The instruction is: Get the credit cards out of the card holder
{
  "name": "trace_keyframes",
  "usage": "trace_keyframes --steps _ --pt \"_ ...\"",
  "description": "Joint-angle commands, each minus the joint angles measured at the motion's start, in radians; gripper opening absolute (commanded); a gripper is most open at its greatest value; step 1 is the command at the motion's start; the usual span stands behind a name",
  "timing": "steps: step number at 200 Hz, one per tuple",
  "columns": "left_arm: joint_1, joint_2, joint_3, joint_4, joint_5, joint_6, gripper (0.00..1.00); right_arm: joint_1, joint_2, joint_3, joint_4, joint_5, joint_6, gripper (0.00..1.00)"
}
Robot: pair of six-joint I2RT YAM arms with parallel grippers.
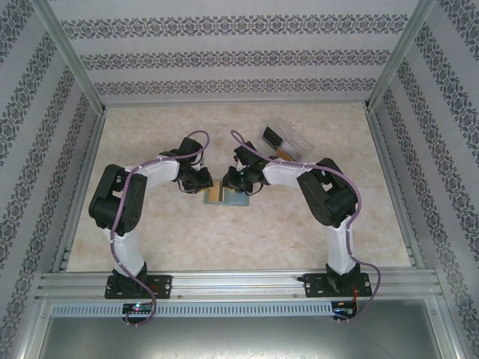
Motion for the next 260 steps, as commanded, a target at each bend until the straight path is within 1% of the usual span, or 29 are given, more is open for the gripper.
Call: trace_keyframes --steps 1,10,29,53,141,167,228,260 --pt "-0.013 0.029 -0.022 -0.026 -0.042 0.028 0.14 -0.006 0.024 0.006 -0.010 -0.010 -0.020 0.16" --pt "-0.015 0.031 -0.022 -0.028 -0.042 0.029 0.14 -0.005 0.026 0.006 -0.008 -0.013 -0.019 0.14" --pt "-0.013 0.033 -0.023 -0.029 -0.043 0.029 0.12 -0.006 0.030 0.007 -0.001 -0.025 -0.016 0.14" --pt "-0.014 0.037 -0.022 -0.029 -0.044 0.029 0.11 -0.008 0.030 0.006 0.017 -0.053 -0.016 0.14" --pt "-0.016 0.043 -0.029 -0.017 -0.024 0.026 0.11 -0.010 0.041 0.004 0.059 -0.103 0.004 0.16" --pt "-0.015 0.044 -0.030 -0.012 -0.018 0.024 0.11 -0.012 0.033 -0.009 0.103 -0.125 0.013 0.16" --pt "-0.016 0.055 -0.029 -0.018 -0.020 0.030 0.11 -0.024 -0.014 -0.065 0.207 -0.141 0.044 0.15" --pt "-0.015 0.060 -0.028 -0.018 -0.019 0.032 0.11 -0.028 -0.025 -0.080 0.215 -0.132 0.049 0.11"
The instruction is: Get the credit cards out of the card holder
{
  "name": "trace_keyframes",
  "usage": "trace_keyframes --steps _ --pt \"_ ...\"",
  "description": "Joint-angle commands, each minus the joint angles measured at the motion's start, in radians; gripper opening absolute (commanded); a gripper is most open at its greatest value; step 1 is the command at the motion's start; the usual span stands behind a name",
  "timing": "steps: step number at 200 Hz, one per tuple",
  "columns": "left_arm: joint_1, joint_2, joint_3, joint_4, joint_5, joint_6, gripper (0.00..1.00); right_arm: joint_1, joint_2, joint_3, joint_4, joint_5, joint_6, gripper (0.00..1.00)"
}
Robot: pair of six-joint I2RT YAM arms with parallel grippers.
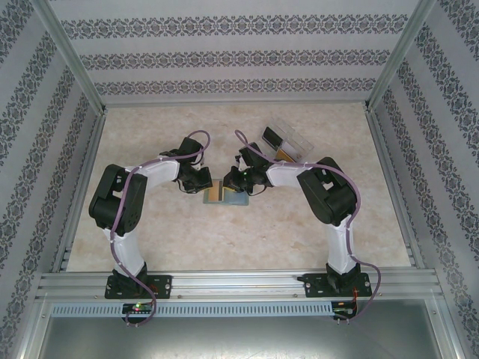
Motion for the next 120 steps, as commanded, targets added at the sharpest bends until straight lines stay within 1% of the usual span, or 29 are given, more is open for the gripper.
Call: trace_keyframes --steps 1,41,68,120 --pt "-0.012 0.058 -0.028 -0.022 -0.012 0.019 0.11 0.002 -0.032 -0.016 0.068 -0.022 0.019 0.11" --pt "-0.012 0.057 -0.025 -0.022 -0.004 0.020 0.11 0.004 -0.013 -0.014 0.095 -0.047 0.034 0.08" --pt "-0.012 0.062 -0.026 -0.018 0.009 0.019 0.10 0.007 -0.004 -0.007 0.098 -0.060 0.033 0.14" --pt "-0.013 0.068 -0.026 -0.016 0.020 0.015 0.08 0.016 0.010 -0.001 0.132 -0.086 0.039 0.15"
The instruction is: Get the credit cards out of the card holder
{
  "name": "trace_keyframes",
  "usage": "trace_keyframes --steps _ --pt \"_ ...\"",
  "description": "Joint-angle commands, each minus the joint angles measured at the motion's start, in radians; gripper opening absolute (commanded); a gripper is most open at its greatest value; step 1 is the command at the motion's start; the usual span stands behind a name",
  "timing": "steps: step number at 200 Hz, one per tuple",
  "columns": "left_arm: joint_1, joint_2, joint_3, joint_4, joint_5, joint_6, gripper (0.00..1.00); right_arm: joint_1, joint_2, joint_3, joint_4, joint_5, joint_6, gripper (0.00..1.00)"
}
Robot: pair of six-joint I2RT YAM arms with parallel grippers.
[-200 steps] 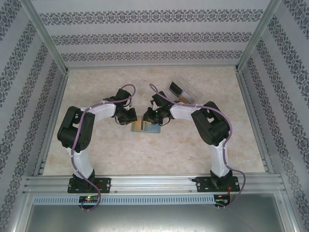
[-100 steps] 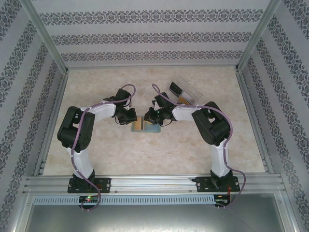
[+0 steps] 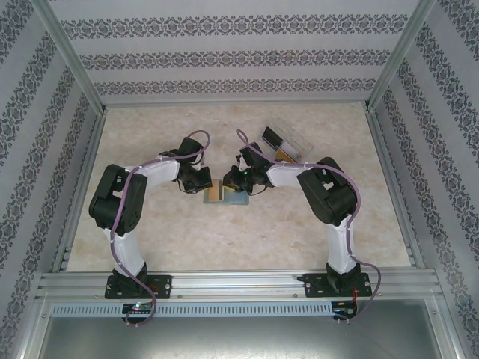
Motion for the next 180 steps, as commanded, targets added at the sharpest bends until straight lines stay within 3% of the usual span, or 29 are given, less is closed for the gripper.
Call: trace_keyframes --steps 1,113,180 --pt "-0.013 0.066 -0.026 -0.016 0.016 0.014 0.08 0.017 0.010 0.007 0.101 -0.065 0.017 0.15" --pt "-0.013 0.051 -0.035 -0.026 -0.024 0.016 0.06 -0.001 -0.084 -0.109 0.253 -0.031 0.025 0.18" --pt "-0.012 0.049 -0.033 -0.030 -0.024 0.018 0.06 0.017 -0.056 -0.053 0.039 0.074 -0.009 0.20"
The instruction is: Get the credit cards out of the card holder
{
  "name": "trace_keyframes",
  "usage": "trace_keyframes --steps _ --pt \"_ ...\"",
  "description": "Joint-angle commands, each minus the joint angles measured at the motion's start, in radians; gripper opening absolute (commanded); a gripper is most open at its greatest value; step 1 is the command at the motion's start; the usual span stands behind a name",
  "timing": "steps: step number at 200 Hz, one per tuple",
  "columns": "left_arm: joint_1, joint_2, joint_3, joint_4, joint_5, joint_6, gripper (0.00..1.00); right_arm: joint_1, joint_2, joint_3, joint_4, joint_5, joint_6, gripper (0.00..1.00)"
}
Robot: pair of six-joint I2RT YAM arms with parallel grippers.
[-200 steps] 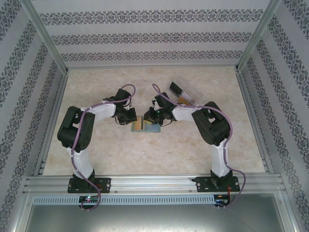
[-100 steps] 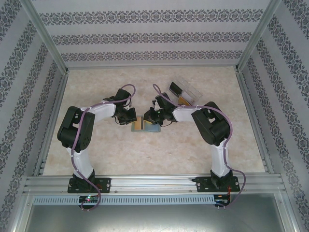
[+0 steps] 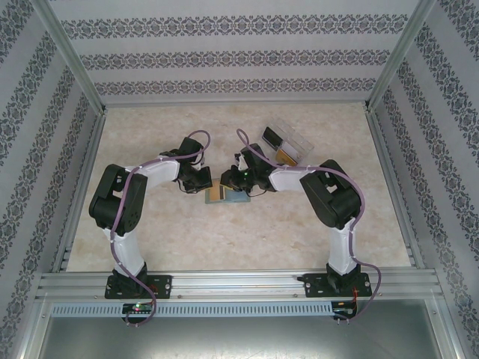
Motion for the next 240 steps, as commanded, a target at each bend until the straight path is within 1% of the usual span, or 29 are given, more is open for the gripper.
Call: trace_keyframes --steps 1,13,32,63,95,123,179,208,240 --pt "-0.011 0.048 -0.033 -0.036 -0.025 0.018 0.07 0.003 -0.007 0.022 -0.090 0.064 -0.031 0.20" --pt "-0.011 0.046 -0.033 -0.037 -0.027 0.018 0.06 0.002 -0.015 0.020 -0.113 0.092 -0.038 0.20" --pt "-0.012 0.047 -0.033 -0.039 -0.028 0.019 0.07 0.002 -0.028 0.016 -0.129 0.102 -0.049 0.20" --pt "-0.011 0.049 -0.031 -0.038 -0.028 0.018 0.06 0.006 -0.037 0.017 -0.135 0.069 -0.054 0.20" --pt "-0.011 0.051 -0.028 -0.033 -0.017 0.018 0.06 0.010 -0.014 0.028 -0.108 0.015 -0.046 0.17" --pt "-0.012 0.055 -0.029 -0.030 -0.010 0.015 0.06 0.011 0.003 0.040 -0.101 -0.004 -0.049 0.16" --pt "-0.011 0.058 -0.029 -0.025 -0.002 0.010 0.07 0.012 0.027 0.065 -0.124 -0.010 -0.060 0.17" --pt "-0.011 0.060 -0.029 -0.027 -0.003 0.010 0.07 0.012 0.035 0.074 -0.151 0.019 -0.065 0.17" --pt "-0.011 0.058 -0.029 -0.033 -0.011 0.013 0.06 0.005 -0.002 0.045 -0.141 0.057 -0.068 0.17"
